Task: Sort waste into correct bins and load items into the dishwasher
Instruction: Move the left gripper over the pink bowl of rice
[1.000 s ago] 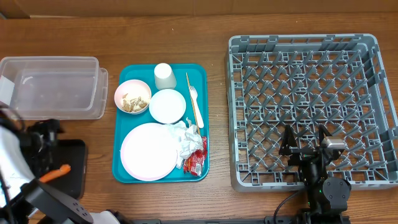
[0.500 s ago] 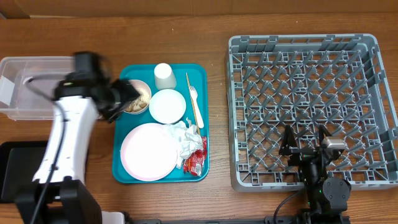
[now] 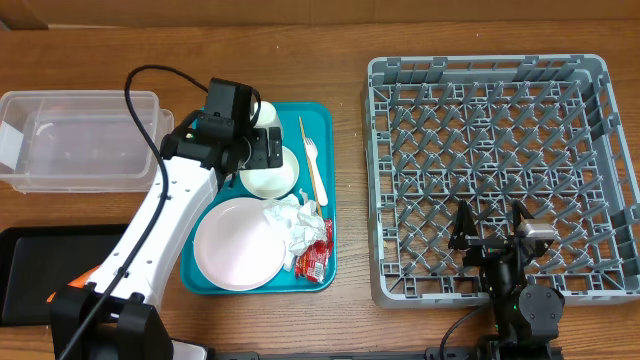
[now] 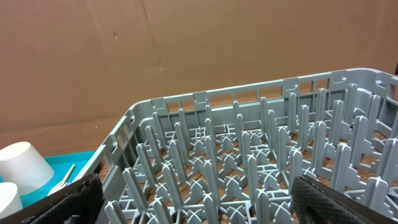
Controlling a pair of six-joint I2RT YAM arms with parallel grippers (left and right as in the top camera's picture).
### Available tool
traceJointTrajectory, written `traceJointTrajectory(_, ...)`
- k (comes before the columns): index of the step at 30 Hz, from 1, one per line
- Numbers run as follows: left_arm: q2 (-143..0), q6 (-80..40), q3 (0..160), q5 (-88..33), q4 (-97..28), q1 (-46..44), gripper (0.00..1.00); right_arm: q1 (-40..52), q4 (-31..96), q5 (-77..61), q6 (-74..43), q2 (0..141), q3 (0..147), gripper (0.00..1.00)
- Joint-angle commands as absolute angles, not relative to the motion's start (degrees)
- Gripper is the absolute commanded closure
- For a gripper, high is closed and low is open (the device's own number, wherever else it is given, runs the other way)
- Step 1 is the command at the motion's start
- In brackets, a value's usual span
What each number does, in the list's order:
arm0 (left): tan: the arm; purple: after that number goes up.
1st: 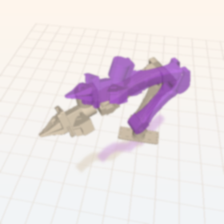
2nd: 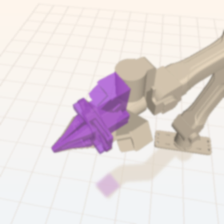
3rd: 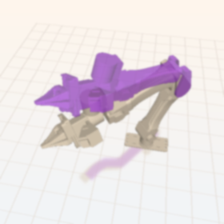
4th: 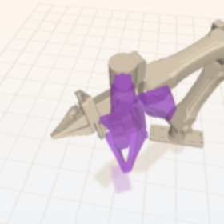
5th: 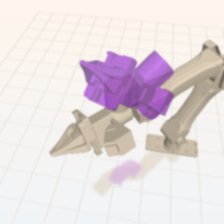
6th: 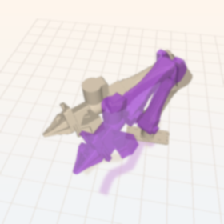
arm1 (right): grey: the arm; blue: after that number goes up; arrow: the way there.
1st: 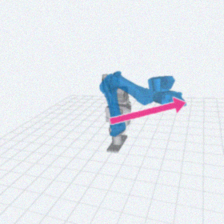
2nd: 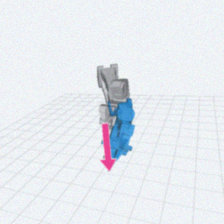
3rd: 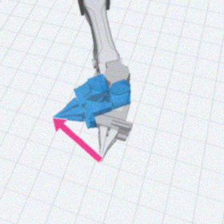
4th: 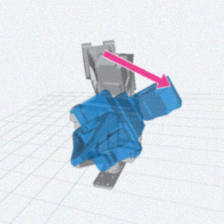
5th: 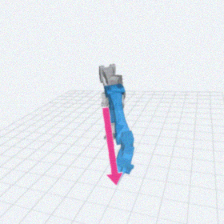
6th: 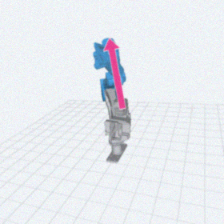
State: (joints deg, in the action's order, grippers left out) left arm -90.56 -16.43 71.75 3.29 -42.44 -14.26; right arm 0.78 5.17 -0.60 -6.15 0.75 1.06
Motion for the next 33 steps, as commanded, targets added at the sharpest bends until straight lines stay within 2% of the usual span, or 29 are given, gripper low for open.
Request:
traceJointTrajectory(1,-94.15,-10.96,72.49,7.25,-41.89,-12.47,0.0,0.58,4.82,-0.05,-6.0,0.49,0.45,0.0)
traceJointTrajectory(9,-97.73,-4.43,72.49,8.6,-43.57,-11.9,0.0,0.58,4.84,-0.05,-6.0,0.49,0.45,0.0)
traceJointTrajectory(13,-97.73,-7.7,72.49,15.64,-44.99,-11.81,0.0,0.58,4.82,-0.05,-6.0,0.49,0.45,0.0)
traceJointTrajectory(15,-97.71,-9.45,72.49,16.62,-45.12,-11.79,0.06,0.58,4.84,-0.05,-6.0,0.49,0.45,0.0)
traceJointTrajectory(16,-97.58,-9.1,72.49,14.98,-45.15,-11.79,0.06,0.58,4.82,-0.05,-6.0,0.49,0.45,0.0)
traceJointTrajectory(19,-96.79,-5.78,72.49,10.39,-46.13,-12.03,0.02,0.58,4.82,-0.08,-6.0,0.49,0.45,0.0)
traceJointTrajectory(21,-95.57,-1.04,72.49,14.83,-48.36,-12.12,0.08,0.58,4.82,-0.05,-6.0,0.49,0.45,0.0)
traceJointTrajectory(23,-95.44,-0.67,72.49,17.3,-47.42,-11.51,0.04,0.58,4.82,-0.05,-6.0,0.49,0.45,0.0)
traceJointTrajectory(27,-95.5,7.84,72.47,8.19,-47.62,-10.04,0.03,0.58,4.84,-0.05,-6.0,0.49,0.45,0.0)
traceJointTrajectory(33,-95.53,12.21,71.33,8.03,-46.46,-9.91,0.0,0.58,4.84,-0.05,-6.0,0.49,0.45,0.0)
